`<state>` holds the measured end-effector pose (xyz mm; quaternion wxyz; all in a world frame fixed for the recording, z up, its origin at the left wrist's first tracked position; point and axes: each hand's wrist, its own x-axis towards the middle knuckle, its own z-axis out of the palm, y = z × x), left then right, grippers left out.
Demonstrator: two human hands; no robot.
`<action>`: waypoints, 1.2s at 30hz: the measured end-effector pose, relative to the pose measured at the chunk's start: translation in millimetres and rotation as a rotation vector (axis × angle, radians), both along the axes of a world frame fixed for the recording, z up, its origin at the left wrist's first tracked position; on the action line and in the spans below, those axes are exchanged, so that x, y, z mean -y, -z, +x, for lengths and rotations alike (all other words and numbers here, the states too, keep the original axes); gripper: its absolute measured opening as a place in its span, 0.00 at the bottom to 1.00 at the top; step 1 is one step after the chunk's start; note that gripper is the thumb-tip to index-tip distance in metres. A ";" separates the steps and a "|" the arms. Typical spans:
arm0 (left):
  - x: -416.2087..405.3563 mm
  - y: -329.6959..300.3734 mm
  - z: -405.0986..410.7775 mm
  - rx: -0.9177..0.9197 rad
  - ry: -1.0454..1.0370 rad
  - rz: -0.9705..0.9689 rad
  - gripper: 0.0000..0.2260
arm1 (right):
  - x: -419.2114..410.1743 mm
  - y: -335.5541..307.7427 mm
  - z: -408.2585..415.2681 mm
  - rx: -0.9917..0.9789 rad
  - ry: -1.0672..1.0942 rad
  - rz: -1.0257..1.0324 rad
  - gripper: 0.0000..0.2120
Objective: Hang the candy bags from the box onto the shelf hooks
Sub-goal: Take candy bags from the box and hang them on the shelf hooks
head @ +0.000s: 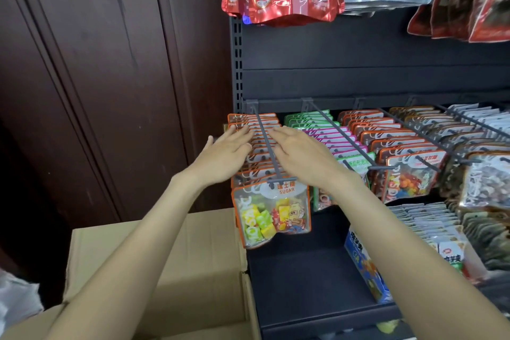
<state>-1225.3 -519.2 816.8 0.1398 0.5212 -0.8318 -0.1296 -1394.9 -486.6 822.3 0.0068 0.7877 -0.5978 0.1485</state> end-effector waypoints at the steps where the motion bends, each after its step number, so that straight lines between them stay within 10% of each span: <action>1: 3.8 -0.2 -0.3 0.072 0.025 0.036 0.21 | 6.6 -1.3 0.5 -0.016 -0.009 0.026 0.23; 10: 8.6 6.4 3.8 0.165 0.094 0.044 0.21 | 17.9 1.7 -5.0 -0.104 -0.066 0.160 0.23; 19: 38.9 11.6 3.7 -0.431 -0.121 -0.045 0.19 | 29.9 1.4 -3.0 -0.006 -0.006 0.138 0.23; 29: -30.8 36.4 9.2 -1.220 -0.155 -0.059 0.13 | -30.5 33.3 0.1 0.662 0.020 -0.652 0.14; 36: -87.1 92.2 -5.4 -1.320 -0.211 0.169 0.22 | -78.9 107.6 15.8 0.824 0.109 -0.530 0.23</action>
